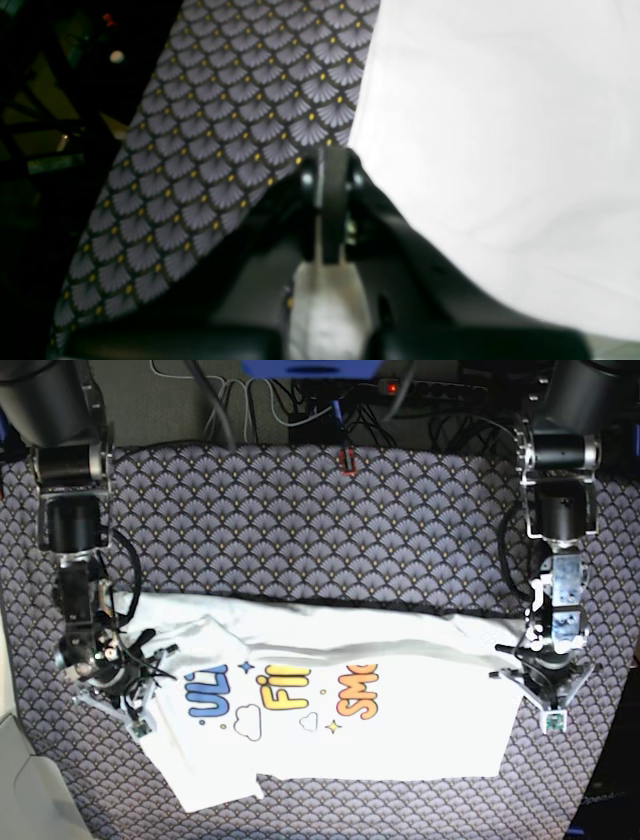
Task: Fold the T-shirt properly
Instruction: 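Release the folded edge and lift both grippers back toward the collar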
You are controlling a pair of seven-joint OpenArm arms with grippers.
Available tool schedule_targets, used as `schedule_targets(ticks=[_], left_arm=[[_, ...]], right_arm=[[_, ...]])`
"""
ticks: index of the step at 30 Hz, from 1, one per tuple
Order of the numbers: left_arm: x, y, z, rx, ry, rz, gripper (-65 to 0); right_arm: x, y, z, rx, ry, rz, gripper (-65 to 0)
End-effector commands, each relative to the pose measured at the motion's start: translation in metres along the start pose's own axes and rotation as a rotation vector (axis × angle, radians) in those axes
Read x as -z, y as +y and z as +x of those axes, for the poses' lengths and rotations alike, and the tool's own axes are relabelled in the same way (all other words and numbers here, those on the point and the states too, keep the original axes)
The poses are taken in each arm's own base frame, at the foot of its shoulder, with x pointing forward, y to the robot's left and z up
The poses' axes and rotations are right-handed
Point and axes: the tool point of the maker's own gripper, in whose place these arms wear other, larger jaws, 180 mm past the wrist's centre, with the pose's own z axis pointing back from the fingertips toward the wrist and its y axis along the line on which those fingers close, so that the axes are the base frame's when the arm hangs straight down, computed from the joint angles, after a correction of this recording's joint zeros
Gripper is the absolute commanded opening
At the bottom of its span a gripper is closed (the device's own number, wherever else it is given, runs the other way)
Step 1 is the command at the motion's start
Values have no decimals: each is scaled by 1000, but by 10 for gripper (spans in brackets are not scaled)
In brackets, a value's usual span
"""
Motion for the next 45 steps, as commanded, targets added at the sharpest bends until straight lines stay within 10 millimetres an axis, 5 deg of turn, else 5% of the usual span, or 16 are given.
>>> schedule_targets(ticks=[1,8,24,32,37,41,45], left_arm=[[1,12,35,-2,-88,24,-645],[2,12,44,-6,-102,26,-645],[5,20,31,2,-66,38,-643],[11,25,34,-8,-54,45,-436],[4,27,43,-12,-83,46,-416],[-28,31,17,1,-93,56,-412],[-44,31,-27,-2,-37,57,-412]], right_arm=[[-5,-14,27,-4,-65,-39,-650],[-5,-17,30,-37,-82,-63,-650],[-5,-17,30,-36,-79,-64,-649],[-6,-21,28,-37,-35,-72,-440],[-21,-31,38,-46,-49,-110,-319],[-45,-38,18,-4,-47,-162,-316],[-57,-23,-4,-14,-41,-163,-316]])
